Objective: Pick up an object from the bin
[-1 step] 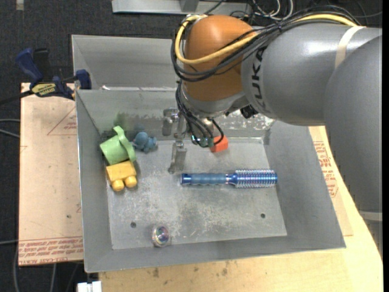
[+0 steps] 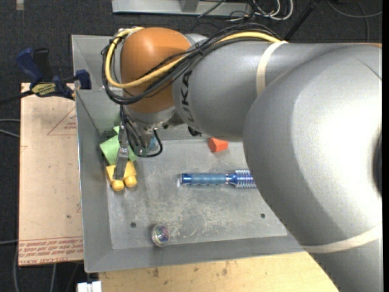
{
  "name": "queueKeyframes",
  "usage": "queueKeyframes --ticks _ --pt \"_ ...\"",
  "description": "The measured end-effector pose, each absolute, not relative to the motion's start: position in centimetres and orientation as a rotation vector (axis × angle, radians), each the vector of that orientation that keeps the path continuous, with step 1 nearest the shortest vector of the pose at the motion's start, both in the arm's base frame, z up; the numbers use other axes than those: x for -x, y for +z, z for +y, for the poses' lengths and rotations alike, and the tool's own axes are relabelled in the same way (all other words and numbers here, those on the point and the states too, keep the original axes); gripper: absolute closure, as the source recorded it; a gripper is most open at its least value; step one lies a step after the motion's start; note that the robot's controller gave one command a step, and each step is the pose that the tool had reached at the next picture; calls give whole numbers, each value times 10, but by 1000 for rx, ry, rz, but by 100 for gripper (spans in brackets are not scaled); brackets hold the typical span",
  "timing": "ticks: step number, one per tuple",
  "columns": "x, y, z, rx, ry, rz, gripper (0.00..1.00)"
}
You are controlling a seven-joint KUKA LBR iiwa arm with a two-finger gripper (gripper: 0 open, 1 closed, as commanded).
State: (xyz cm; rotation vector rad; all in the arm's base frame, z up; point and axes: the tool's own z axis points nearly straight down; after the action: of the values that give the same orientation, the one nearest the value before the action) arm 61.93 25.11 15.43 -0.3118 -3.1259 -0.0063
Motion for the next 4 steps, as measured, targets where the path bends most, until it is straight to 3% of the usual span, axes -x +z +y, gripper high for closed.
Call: queueKeyframes --ticks 1,2,3,4 --pt "-633 114 239 141 -11 -3152 0" --pt "-630 68 252 606 -1 -3081 0" --pt "-594 70 196 244 2 -3132 0" --pt "-595 70 199 243 -3 -3134 100"
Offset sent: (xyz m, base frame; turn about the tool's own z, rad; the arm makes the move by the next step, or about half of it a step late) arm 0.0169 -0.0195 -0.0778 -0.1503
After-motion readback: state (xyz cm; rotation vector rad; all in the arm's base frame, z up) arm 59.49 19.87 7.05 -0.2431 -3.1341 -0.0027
